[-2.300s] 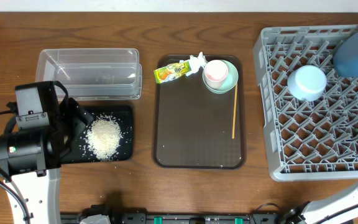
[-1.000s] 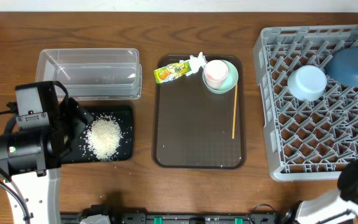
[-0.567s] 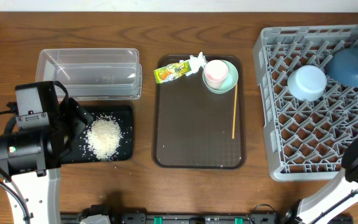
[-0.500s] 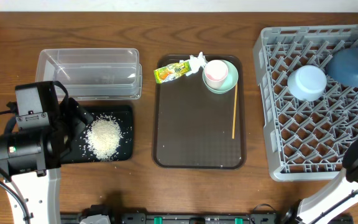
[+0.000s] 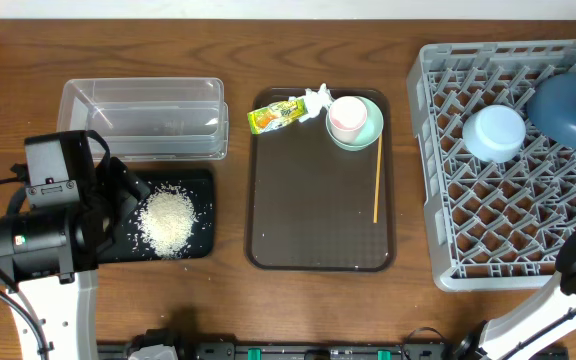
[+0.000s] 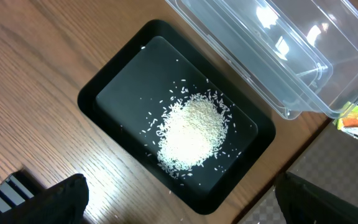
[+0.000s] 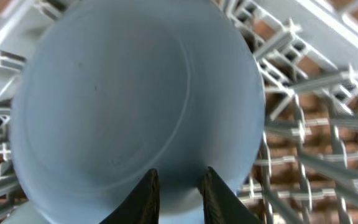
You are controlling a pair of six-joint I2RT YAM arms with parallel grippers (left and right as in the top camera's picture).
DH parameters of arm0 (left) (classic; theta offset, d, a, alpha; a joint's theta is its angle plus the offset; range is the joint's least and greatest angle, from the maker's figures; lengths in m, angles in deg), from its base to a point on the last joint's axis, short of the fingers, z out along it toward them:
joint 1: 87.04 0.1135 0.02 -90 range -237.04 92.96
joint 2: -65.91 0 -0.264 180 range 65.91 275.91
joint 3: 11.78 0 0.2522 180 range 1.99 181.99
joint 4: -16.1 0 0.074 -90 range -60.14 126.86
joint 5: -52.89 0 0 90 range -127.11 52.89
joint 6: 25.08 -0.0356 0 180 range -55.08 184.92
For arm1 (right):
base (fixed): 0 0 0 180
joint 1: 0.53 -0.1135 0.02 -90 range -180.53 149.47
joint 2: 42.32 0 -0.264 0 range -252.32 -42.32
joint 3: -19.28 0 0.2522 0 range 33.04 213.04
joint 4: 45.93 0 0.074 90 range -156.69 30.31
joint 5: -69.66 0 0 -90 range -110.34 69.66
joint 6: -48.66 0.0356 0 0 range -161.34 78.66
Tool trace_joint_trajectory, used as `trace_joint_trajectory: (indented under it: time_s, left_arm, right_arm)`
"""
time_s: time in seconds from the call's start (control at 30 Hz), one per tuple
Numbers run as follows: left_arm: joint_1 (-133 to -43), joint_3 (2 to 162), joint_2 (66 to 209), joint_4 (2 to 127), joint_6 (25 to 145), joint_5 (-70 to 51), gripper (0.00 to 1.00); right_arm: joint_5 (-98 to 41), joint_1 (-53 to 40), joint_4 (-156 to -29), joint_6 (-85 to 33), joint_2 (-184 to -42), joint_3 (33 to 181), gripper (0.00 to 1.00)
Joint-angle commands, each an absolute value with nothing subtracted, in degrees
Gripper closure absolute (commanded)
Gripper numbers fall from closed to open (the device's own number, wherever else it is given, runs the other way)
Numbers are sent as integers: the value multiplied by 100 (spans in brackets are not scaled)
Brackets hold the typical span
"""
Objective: Sort waste into correct bins and load items into the dishwasher rack
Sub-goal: 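Lower the blue plate upright in the rack's back corner and release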
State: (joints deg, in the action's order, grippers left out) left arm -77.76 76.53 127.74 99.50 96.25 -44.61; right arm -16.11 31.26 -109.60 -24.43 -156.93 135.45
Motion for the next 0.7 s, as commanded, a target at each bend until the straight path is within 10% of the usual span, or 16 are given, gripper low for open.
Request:
trace_joint_trajectory:
  time_s: [0.0,0.67]
  left_arm:
    - [-7756,7723,12769,9970,9651,-4512,3]
    - [-7756,7723,12769,9970,9654,-4512,3]
  right_arm:
    - [-1274,3231,-11082,-2085,-15324,13559,76]
    - [-1910,2831,-9662,-1993,-15346,13554,89]
